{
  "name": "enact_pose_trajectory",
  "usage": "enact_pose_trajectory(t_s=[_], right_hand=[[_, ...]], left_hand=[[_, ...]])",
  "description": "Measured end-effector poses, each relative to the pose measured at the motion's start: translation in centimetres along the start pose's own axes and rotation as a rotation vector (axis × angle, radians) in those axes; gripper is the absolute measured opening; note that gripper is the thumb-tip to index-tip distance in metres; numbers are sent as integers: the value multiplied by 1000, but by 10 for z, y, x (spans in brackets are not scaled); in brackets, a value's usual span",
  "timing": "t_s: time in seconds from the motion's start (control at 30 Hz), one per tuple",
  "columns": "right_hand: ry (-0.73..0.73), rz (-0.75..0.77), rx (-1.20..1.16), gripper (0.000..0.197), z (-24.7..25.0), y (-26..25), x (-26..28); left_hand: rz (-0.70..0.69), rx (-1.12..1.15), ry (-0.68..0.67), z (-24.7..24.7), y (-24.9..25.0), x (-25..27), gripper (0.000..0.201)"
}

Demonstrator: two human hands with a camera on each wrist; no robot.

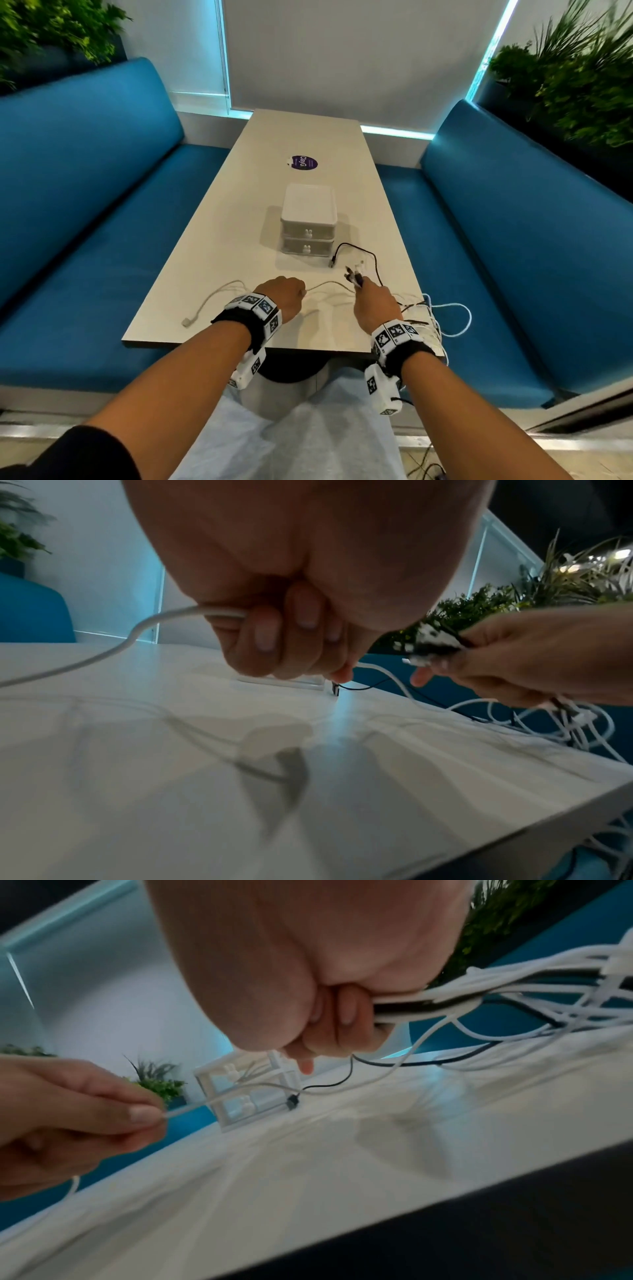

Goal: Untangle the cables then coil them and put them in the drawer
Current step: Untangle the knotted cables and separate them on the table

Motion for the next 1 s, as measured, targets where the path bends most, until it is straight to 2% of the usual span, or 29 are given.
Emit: enact_pose_trajectory(t_s=[0.13,0.23,0.47,0.57,0.73,0.9,1.0], right_hand=[[-4,196,-170,26,-5,-35,8],[-98,278,-249,24,-8,-52,14],[-184,282,-109,21,-12,-42,7],[-170,258,46,23,-3,-20,1],[-80,103,219,26,9,23,-10],[43,-7,83,28,14,19,-9],[123,28,-58,31,21,-5,-11]], left_hand=[[-22,6,-20,-5,18,-1,23],[-26,25,-33,-3,30,0,18],[-56,107,13,13,15,-1,23],[-80,123,26,20,-2,2,34],[-47,101,52,17,-21,2,27],[-43,27,42,11,-3,2,22],[-35,12,47,7,2,-2,22]])
Point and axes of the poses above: each hand's wrist, its own x-axis away from the middle knuckle, its own z-axis out of the back of the hand, y = z × x, the point moved 6 cm from there along -x, towards the middle knuckle, and after that the axes turned 13 degrees about y, right-handed, at the moved point
